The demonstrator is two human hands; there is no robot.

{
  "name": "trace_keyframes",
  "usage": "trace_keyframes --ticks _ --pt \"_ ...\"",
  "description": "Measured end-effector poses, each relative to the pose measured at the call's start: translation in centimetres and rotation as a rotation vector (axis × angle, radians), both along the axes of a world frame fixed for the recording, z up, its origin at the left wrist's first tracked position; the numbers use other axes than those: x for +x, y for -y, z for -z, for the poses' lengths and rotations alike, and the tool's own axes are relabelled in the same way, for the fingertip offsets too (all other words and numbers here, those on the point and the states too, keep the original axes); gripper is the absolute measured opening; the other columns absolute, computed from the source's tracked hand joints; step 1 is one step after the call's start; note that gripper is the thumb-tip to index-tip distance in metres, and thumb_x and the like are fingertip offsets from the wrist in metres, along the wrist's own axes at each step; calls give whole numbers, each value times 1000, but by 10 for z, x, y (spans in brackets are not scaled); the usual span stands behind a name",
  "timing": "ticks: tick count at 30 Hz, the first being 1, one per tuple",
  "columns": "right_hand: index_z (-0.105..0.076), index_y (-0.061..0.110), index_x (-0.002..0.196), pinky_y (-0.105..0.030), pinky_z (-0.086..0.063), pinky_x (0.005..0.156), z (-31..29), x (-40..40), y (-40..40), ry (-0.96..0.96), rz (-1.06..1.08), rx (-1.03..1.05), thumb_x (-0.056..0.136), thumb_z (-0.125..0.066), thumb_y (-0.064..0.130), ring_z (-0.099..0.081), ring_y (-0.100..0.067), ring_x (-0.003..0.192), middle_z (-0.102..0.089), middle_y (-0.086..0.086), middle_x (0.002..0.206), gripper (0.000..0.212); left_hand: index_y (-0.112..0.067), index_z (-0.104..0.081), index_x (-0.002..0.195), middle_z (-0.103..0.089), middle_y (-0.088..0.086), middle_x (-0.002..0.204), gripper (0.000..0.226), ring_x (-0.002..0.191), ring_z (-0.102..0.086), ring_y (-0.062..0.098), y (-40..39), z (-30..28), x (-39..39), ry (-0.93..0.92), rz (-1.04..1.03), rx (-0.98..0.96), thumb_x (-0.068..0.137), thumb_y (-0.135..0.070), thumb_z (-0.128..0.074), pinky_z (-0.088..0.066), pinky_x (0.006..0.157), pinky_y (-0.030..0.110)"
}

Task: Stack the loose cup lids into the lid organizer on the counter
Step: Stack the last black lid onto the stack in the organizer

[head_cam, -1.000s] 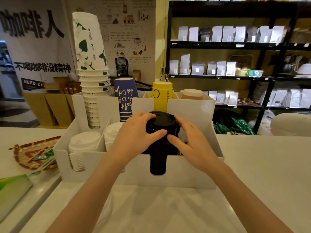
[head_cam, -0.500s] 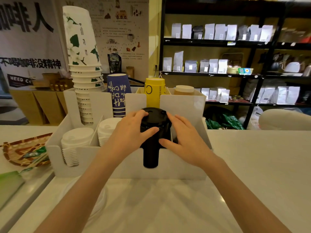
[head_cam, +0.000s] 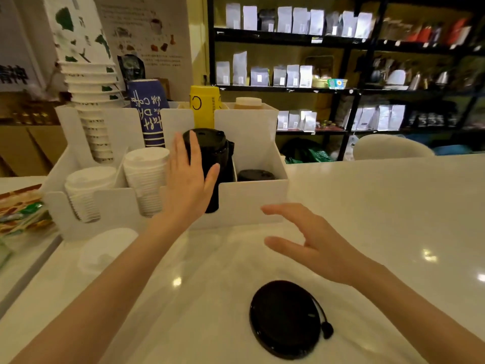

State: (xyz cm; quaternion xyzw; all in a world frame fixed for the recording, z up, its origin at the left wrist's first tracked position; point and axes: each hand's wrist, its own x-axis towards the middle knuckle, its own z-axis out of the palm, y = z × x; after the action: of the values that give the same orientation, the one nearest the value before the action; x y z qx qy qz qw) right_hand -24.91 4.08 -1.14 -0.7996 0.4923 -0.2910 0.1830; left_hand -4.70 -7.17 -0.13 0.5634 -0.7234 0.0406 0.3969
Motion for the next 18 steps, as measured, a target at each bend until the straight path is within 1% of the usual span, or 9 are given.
trace_keyframes --ticks 2,4,6,8,11,13,16,18 --pt "-39 45 124 -13 -38 91 12 -9 -17 -21 -3 112 73 -51 58 -37 10 118 -40 30 126 53 -17 6 141 11 14 154 66 141 14 24 -12 10 -4 6 42 3 92 -41 -30 6 113 36" --pt "-41 45 122 -16 -31 96 21 -17 -30 -34 -5 234 70 -57 58 -34 10 119 -35 37 120 55 -24 10 139 17 3 153 63 137 21 13 -31 25 -9 50 145 -14 90 -47 -24 11 111 31" --pt "-40 46 122 -18 -29 100 29 -22 -40 -53 4 318 68 -63 57 -33 5 121 -35 32 121 59 -35 13 135 22 -11 147 62 133 26 0 -57 43 -15 118 299 21 84 -57 -14 17 108 21" --pt "-38 48 122 -23 -31 103 35 -26 -48 -60 29 359 62 -68 60 -33 2 122 -36 24 128 68 -43 15 132 24 -21 144 62 129 29 -9 -85 58 -18 167 450 135 79 -66 -7 21 102 9" --pt "-34 45 125 -22 -33 103 41 -29 -58 -67 74 341 54 -72 61 -35 4 119 -36 22 130 82 -48 11 131 20 -27 144 66 131 22 -11 -115 69 -17 204 606 276 72 -75 -1 17 102 5" --pt "-34 43 126 -21 -33 102 45 -28 -63 -68 92 330 54 -75 58 -36 3 119 -37 21 130 85 -50 7 130 14 -30 144 69 131 16 -13 -126 69 -14 198 659 338 68 -79 -4 12 103 5" --pt "-38 44 122 -24 -36 102 47 -27 -65 -29 99 325 53 -78 54 -39 2 118 -41 20 128 80 -51 2 129 9 -34 140 77 131 10 -14 -133 70 -13 216 701 411 62 -84 -15 5 105 9" --pt "-42 48 116 -22 -37 100 46 -26 -68 9 103 318 54 -80 48 -40 5 116 -45 22 124 73 -45 -7 135 2 -30 143 87 131 1 -9 -135 71 -13 252 706 408 59 -85 -24 -3 108 16"
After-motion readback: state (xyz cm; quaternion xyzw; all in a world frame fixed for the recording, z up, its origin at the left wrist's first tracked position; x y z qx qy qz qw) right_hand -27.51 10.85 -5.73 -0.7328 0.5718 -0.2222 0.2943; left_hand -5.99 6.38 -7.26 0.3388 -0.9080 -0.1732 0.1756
